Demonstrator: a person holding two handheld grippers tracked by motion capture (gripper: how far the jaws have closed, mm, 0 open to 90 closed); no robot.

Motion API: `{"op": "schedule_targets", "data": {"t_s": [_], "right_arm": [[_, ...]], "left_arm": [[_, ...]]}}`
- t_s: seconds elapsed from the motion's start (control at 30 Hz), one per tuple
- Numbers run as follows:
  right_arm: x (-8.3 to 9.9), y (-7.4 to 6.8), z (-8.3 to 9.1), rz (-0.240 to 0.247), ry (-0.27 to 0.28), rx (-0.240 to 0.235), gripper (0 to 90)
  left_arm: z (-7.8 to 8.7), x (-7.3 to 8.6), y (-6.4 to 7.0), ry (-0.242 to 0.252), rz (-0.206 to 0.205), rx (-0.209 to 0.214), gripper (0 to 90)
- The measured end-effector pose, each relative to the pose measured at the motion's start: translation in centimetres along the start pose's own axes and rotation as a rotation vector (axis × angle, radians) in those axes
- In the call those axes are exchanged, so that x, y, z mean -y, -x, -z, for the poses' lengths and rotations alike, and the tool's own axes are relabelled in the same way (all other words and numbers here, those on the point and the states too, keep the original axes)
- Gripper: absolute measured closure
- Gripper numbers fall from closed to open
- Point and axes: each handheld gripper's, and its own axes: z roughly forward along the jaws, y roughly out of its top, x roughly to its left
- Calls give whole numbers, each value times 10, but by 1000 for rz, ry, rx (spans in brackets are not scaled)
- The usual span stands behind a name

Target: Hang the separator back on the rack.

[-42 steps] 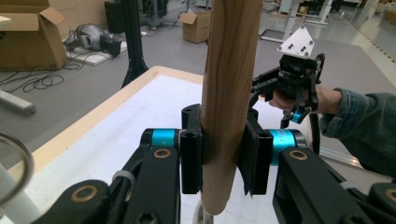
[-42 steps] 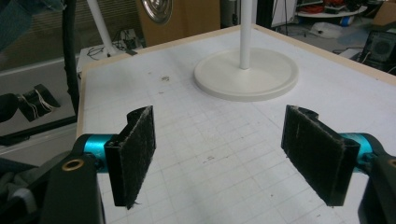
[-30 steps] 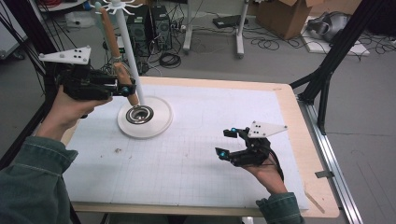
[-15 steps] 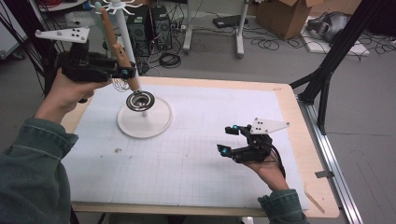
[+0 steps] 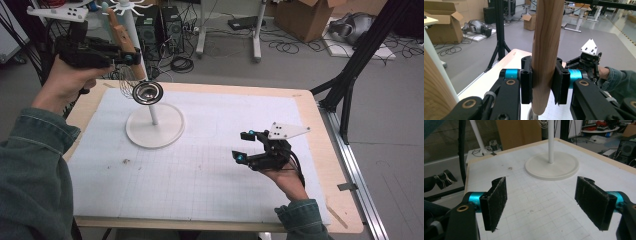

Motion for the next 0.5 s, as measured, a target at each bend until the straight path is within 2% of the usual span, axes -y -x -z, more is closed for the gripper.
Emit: {"op": "schedule_targets", "data": {"t_s": [0.37,0.5], "right_arm": [[-6,0,0,7,13,2,251],[-11,1,-2,13,14,-7,251]], "left_arm": [[6,-11,-14,17,35,6,725],[7,-15,-18,32,50,24,724]]}}
